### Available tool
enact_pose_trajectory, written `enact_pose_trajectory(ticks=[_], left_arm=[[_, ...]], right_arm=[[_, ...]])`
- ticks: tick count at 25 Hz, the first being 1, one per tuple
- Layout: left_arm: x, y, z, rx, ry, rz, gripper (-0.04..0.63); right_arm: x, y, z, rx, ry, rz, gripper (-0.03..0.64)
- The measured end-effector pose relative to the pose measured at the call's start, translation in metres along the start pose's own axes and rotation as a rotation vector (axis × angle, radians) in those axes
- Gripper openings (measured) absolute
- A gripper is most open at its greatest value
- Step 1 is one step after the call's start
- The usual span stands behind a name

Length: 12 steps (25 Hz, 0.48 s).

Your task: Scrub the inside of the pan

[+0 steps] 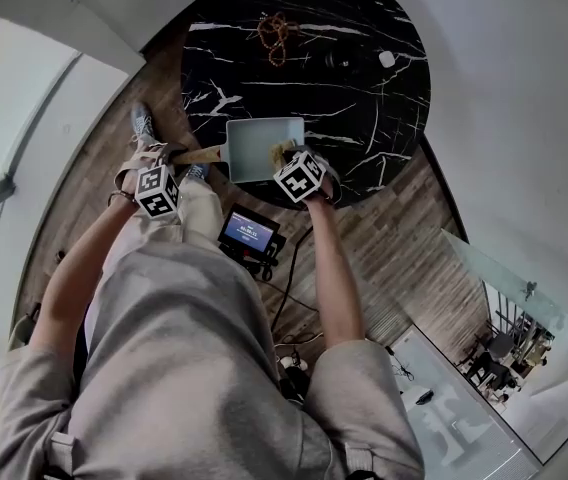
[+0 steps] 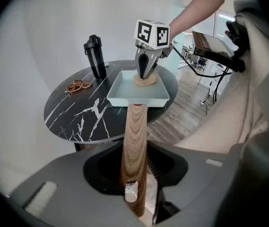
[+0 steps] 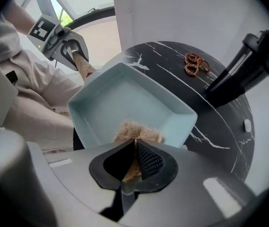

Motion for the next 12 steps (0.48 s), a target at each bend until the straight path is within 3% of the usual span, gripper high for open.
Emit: enact_pose_trajectory(ticks=[8, 12], left_arm=[[-0.001, 0.001, -0.003, -0.001, -0.004, -0.007, 0.123], [0.0, 0.0, 0.001, -0.001, -0.007, -0.005, 0.123]], right_arm=[[-0.002, 0.006, 0.011, 0.039, 0.052, -0.007, 0.023], [0.007, 0.005, 0.018, 0.1, 0.052, -0.02, 0.023]])
Point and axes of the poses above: the fingertips, and each gripper's own axes: y forward along the fingers, z to its left, x out of its top, the point moved 9 cm from there along -y, backward along the fingers, and after that the axes turned 6 degrees about -y, right-handed, at the moved point
